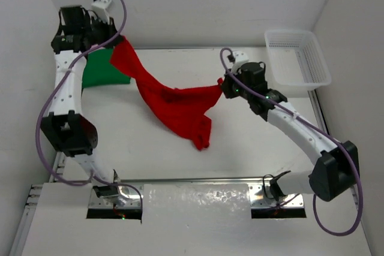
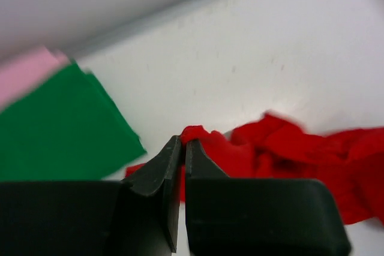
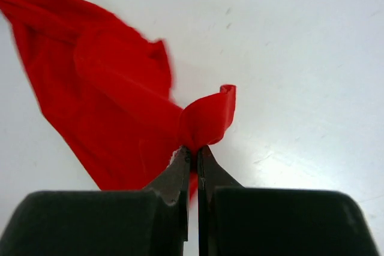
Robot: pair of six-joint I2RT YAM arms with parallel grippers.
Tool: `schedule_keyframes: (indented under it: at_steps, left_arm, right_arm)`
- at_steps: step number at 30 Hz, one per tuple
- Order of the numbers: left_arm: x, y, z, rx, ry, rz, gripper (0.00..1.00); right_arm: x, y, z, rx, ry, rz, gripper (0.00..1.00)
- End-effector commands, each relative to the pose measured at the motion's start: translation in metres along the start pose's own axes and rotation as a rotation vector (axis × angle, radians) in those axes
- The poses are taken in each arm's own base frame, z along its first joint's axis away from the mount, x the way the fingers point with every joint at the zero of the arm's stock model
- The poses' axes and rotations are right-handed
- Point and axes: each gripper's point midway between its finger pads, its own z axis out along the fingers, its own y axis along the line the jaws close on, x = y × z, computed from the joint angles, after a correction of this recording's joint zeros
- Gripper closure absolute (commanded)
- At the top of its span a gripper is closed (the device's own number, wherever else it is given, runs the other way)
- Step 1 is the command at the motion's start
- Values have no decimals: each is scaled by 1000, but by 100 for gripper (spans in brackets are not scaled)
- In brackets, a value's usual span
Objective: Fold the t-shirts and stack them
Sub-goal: Flatten out the tshirt
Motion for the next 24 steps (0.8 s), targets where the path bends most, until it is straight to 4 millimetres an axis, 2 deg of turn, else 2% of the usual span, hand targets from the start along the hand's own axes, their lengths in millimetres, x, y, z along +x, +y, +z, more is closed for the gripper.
schedule_keyframes:
  at_steps: [1,2,3,4,5,6,7,9,10,12,13,16,18,20,23,24]
  left_arm:
    - [-94,-43,-62,6,-252,140,100]
    - [-106,-45,-73,-6,-284,153,100]
    - [-118,-49,-84,-13,-319,161,100]
    - [-144,-56,-107,-30,-383,199,100]
    - [-154,-59,-118,-34,-409,207,100]
    - [-163,-62,-128,-33,-428,197,100]
    - [-185,-70,-147,-34,-489,230,100]
    - [-202,-74,-163,-44,-540,241,100]
    - [-220,-80,-184,-82,-598,274,100]
    - [-231,-77,-201,-151,-636,297,100]
    - [-237,-69,-215,-230,-661,302,100]
    - [-237,-44,-225,-370,-653,301,100]
    - [-233,-39,-226,-383,-642,299,100]
    - [-232,-52,-223,-315,-645,298,100]
    - [-227,-100,-214,-44,-643,268,100]
    - [-221,-122,-212,65,-630,234,100]
  right_arm:
    - [-65,-8,-32,-29,-169,56,100]
    - [-74,-21,-37,-6,-193,67,100]
    - [-81,-24,-43,-15,-209,75,100]
    - [-82,-30,-45,-4,-210,82,100]
    - [-91,-42,-50,16,-230,97,100]
    - [-94,-43,-52,4,-239,104,100]
    - [-99,-46,-55,5,-250,109,100]
    - [-101,-49,-56,1,-258,113,100]
    - [-101,-49,-55,-1,-256,117,100]
    - [-101,-49,-58,2,-265,121,100]
    - [-101,-51,-62,12,-281,120,100]
    - [-100,-57,-70,39,-297,115,100]
    - [-100,-64,-76,61,-302,109,100]
    - [-94,-67,-73,65,-283,109,100]
    - [-100,-71,-63,60,-275,111,100]
    - [-95,-77,-46,64,-237,117,100]
